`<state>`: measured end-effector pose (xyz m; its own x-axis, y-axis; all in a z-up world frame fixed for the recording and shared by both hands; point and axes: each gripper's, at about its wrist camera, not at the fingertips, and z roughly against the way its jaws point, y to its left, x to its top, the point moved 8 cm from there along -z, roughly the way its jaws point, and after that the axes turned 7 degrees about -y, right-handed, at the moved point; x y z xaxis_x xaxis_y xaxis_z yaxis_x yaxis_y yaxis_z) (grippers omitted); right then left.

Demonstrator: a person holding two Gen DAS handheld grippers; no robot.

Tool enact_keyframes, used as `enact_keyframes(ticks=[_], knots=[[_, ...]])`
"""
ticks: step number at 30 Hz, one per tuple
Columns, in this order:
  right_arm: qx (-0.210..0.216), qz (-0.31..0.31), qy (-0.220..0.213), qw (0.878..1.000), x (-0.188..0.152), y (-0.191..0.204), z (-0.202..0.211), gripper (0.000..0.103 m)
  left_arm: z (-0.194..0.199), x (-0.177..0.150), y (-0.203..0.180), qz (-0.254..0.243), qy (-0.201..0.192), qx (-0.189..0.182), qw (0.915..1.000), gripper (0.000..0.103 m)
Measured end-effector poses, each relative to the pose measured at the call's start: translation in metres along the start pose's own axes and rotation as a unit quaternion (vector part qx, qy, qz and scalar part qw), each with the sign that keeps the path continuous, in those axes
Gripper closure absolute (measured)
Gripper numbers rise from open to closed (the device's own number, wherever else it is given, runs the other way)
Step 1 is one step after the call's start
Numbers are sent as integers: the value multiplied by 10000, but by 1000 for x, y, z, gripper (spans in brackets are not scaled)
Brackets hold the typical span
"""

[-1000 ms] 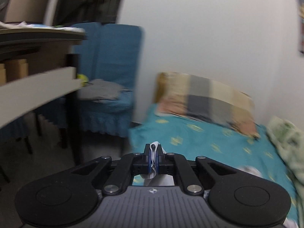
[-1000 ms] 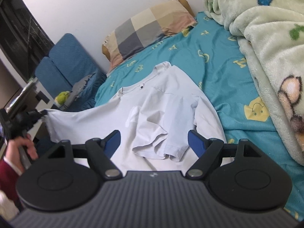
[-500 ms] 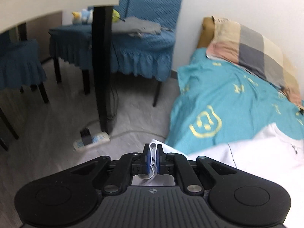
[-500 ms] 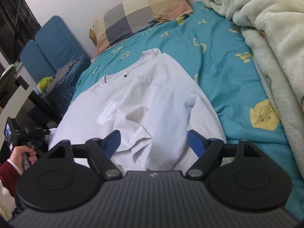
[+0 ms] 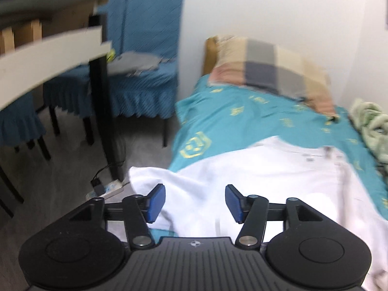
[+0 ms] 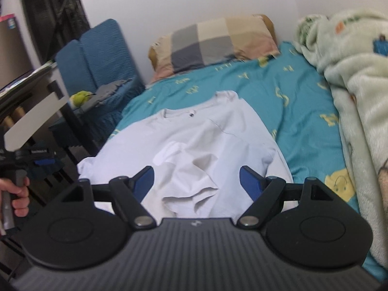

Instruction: Fold clothes

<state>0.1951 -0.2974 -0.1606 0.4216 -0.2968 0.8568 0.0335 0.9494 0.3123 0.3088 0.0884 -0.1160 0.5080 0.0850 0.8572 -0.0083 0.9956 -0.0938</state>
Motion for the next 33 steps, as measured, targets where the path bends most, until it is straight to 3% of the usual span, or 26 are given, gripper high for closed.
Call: enact_keyframes(ticks=[4, 14, 19, 23, 29, 33], knots=[[125, 246, -174, 9995, 5, 14, 16, 24, 61, -5, -45, -155, -224, -326, 9991, 28], [192, 736, -554, 9956, 6, 33, 43, 24, 161, -42, -120, -301, -560, -945, 9935, 15], [212, 790, -708, 9941, 8, 38, 45, 24, 167, -64, -121, -477, -858, -738, 9924, 4], [179, 828, -768, 9934, 7, 39, 43, 24, 147, -79, -109, -346, -649, -825, 9939, 4], [91, 732, -669, 9950, 4, 34, 36, 22, 141, -83, -102, -475, -704, -744, 9936, 0], [94, 578, -555, 9967, 0, 29, 31, 14, 141, -88, -103, -552, -670, -786, 9931, 0]])
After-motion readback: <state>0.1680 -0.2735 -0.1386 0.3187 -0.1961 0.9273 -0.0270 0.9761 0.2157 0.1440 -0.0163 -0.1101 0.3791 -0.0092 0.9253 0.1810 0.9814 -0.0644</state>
